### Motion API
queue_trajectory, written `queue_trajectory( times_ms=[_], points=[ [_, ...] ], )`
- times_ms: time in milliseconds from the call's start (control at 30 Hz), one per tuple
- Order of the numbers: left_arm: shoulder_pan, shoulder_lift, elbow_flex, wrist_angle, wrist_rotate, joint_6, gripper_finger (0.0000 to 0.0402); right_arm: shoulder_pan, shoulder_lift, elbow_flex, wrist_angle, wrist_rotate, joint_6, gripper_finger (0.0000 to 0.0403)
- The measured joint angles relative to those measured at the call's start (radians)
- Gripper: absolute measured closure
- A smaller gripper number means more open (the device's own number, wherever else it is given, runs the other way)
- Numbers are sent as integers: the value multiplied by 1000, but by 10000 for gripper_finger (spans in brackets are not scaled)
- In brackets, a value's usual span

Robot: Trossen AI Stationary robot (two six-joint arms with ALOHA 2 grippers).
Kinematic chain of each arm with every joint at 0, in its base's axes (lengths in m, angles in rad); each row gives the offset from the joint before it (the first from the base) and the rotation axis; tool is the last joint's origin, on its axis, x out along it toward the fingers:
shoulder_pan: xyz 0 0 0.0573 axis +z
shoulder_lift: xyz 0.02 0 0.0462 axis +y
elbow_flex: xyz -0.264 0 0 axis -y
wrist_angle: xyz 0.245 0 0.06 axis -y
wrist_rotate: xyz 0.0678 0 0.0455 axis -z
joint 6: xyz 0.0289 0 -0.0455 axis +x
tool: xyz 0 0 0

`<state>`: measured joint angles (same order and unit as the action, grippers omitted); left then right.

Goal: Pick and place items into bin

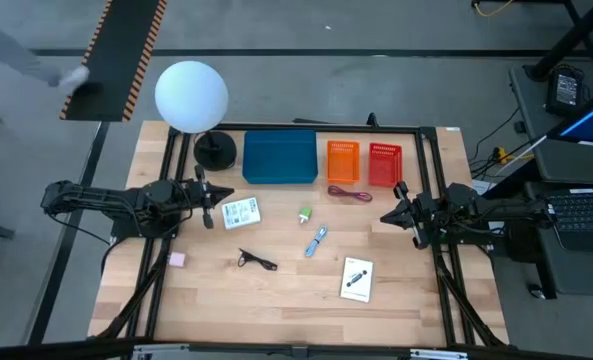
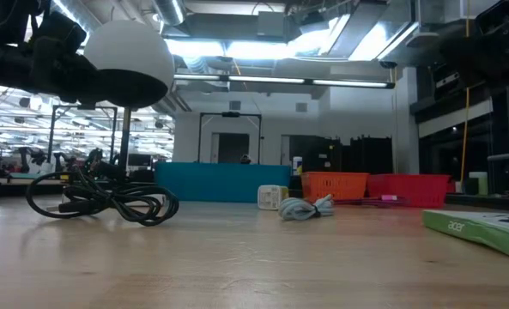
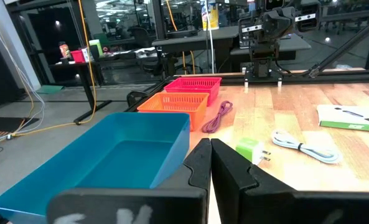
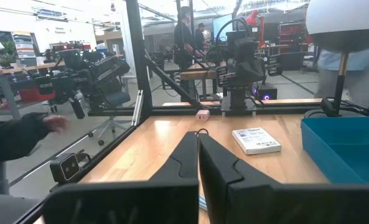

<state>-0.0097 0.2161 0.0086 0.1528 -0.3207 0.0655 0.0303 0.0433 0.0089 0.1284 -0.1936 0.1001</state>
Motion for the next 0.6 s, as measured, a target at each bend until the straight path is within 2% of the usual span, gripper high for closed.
queue_trajectory(
  times_ms=[600],
  points=[
    [0,0,0,10,0,0,395,0,0,0,0,0,-2,402]
  ],
)
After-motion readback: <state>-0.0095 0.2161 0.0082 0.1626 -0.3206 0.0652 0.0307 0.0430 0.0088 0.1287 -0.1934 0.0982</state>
